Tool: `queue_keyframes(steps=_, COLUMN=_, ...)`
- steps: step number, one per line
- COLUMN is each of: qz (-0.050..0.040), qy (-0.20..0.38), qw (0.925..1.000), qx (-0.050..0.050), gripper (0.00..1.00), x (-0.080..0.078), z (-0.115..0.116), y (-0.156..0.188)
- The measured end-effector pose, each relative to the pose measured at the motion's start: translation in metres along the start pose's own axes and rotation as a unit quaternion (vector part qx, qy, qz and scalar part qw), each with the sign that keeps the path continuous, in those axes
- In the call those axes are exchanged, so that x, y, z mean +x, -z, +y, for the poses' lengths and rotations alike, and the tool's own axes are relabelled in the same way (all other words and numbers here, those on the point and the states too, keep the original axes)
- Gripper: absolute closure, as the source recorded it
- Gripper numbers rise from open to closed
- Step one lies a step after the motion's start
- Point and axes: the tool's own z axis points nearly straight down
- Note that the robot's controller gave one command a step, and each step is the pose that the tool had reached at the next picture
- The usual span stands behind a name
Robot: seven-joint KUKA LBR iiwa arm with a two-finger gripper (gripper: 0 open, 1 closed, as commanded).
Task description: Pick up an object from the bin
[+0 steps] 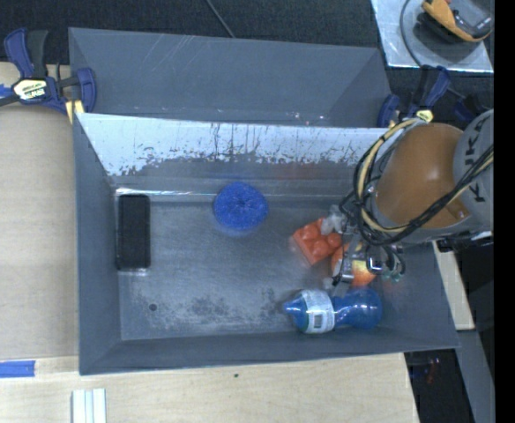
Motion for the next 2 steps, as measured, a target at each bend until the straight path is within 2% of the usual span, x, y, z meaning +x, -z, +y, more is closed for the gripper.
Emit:
queue_keyframes(steps=1, qz=-0.0149, qy=0.101, qw=0.9947, qx=-0.004, gripper=0.00, x=-0.006, z=-0.025, y=-0.011)
queue_keyframes(steps=2, qz=-0.0331, qy=0.061, qw=0.9976, qx=-0.006, gripper=0.00, x=0.010, z=-0.047, y=-0.013)
